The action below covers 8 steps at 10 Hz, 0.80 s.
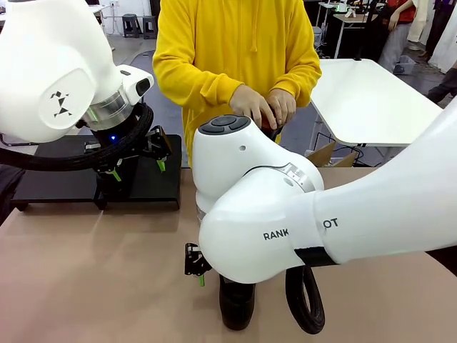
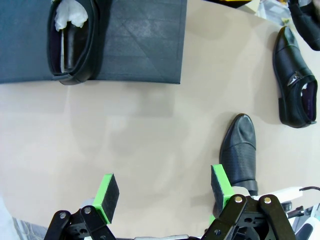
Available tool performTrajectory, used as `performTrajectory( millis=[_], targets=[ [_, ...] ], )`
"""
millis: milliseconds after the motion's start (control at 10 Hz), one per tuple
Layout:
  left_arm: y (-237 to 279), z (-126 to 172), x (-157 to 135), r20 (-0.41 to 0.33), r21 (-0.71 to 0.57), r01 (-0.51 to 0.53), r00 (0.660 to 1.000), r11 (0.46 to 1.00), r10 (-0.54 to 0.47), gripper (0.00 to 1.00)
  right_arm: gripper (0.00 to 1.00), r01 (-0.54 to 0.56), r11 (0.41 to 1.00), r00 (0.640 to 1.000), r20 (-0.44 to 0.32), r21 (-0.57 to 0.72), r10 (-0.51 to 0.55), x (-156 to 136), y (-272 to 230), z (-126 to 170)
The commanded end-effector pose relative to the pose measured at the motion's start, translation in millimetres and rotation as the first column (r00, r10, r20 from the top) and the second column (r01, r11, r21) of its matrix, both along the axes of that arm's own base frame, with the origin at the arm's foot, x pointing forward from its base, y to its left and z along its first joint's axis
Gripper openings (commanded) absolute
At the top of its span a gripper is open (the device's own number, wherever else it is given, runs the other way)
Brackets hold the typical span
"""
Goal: Organize the shoes by placing them on the stand.
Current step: Place the Shoe from the middle of the table onto the Shoes Stand.
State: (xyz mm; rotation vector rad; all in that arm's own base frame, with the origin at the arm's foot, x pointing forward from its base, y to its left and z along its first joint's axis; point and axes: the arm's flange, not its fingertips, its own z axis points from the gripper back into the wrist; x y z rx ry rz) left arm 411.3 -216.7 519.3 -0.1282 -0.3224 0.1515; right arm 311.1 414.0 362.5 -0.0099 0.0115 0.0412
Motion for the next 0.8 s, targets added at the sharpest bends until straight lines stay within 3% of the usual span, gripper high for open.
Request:
performTrajectory(
  millis=[0, 500, 600, 700],
  targets=[
    [2, 2, -1, 0.002, 0.009, -0.004, 1.000, 1.000, 0.004, 0.95, 1.00, 0.019, 1.000, 1.000, 0.024, -0.002, -0.019, 3, 7, 4],
    [2, 2, -1, 0.002, 0.009, -0.004, 1.000, 1.000, 0.004, 0.95, 1.00, 0.000, 1.000, 1.000, 0.003, 0.004, 0.000, 1, 1, 2],
    [2, 2, -1, 0.002, 0.009, -0.004, 1.000, 1.000, 0.004, 0.95, 1.00, -0.070, 0.997, 0.987, 0.147, 0.022, 0.066, -27, -15, 37],
    [2, 2, -1, 0.002, 0.009, -0.004, 1.000, 1.000, 0.004, 0.95, 1.00, -0.007, 1.000, 0.970, 0.242, -0.018, 0.011, -41, -42, 61]
  ],
)
